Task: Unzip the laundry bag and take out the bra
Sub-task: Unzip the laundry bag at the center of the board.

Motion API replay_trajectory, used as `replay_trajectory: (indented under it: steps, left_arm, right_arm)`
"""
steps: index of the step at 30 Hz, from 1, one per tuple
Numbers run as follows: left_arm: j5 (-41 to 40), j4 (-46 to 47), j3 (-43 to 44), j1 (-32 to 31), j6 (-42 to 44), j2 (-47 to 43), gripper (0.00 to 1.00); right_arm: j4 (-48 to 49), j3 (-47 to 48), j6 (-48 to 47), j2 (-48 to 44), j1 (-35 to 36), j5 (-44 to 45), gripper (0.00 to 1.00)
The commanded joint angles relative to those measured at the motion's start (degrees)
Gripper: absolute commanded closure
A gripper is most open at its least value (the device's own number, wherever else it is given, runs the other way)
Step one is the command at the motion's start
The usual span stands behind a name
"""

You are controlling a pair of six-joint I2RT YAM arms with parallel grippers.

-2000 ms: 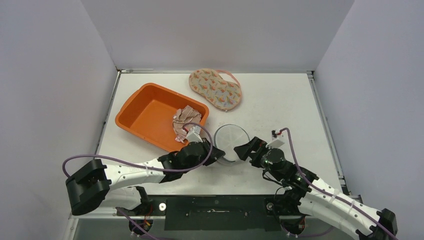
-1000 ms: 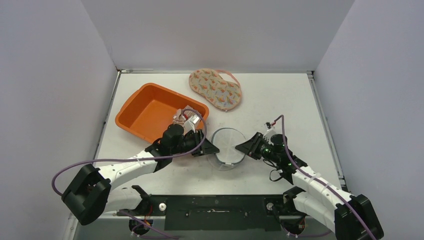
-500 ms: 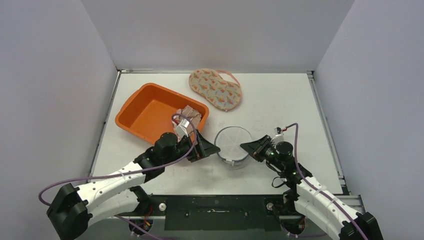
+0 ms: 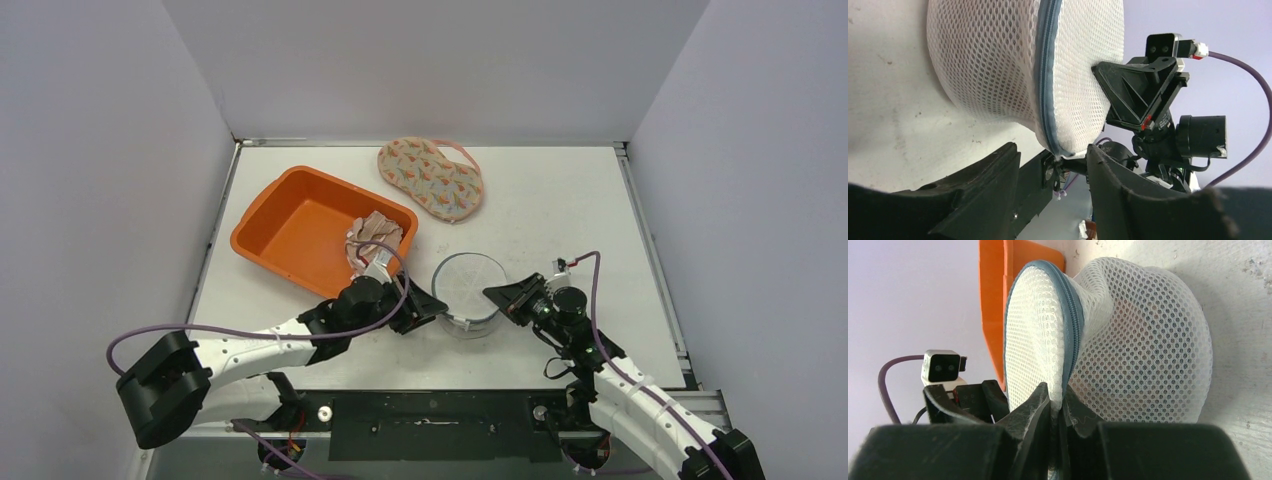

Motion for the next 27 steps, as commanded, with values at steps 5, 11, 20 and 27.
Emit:
replay_trajectory:
  steps: [5,11,20,27]
  left_arm:
    - [0.8,9.2,2.9,0.7,-0.4,5.8,0.63]
    - [1.3,8.5,4.8,1.1,0.9,7.7,0.48]
    - [1.8,9.6,5.1,1.1,3.3,8.5,1.0]
    - [-1.4,5.8,4.3,1.4,3.7,4.1,1.0]
  right_arm:
    - [1.9,0.0,-2.9,-1.0,0.3,-0.9,0.95]
    - [1.4,0.1,-4.0,-1.8,0.3,-1.4,0.95]
    - [-2.6,2.0,-10.0,-2.8,0.7,-1.9,0.72]
    - [-23.8,15.8,-26.5,-5.1,4.3,9.5,0.09]
